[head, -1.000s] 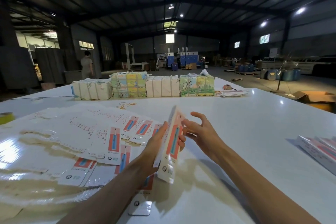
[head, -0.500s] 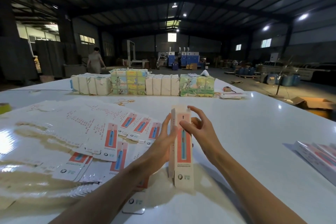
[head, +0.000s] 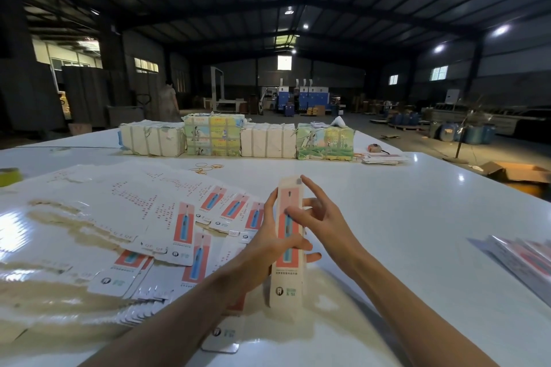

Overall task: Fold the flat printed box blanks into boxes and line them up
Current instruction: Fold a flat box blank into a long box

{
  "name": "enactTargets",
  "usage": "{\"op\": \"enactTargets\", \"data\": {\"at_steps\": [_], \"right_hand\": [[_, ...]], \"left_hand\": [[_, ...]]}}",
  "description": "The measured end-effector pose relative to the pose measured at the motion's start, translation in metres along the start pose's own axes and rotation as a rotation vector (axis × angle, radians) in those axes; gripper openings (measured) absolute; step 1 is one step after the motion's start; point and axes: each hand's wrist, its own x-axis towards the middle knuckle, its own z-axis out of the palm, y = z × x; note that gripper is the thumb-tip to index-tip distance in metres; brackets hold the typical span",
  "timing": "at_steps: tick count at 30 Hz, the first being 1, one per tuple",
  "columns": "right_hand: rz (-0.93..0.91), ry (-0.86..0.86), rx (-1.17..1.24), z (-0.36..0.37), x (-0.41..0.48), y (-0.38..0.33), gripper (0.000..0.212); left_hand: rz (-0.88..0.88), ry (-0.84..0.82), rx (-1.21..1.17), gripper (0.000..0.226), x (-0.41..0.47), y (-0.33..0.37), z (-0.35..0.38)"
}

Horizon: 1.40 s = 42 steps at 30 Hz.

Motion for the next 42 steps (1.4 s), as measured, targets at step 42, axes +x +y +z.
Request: {"op": "enactTargets", "data": {"at_steps": [42], "right_hand": [[0.082, 0.035, 0.069, -0.02, 0.004, 0.003, 0.022]], "left_hand": [[-0.1, -0.254, 0.11, 0.088, -0.018, 0.018, -0.019]]}}
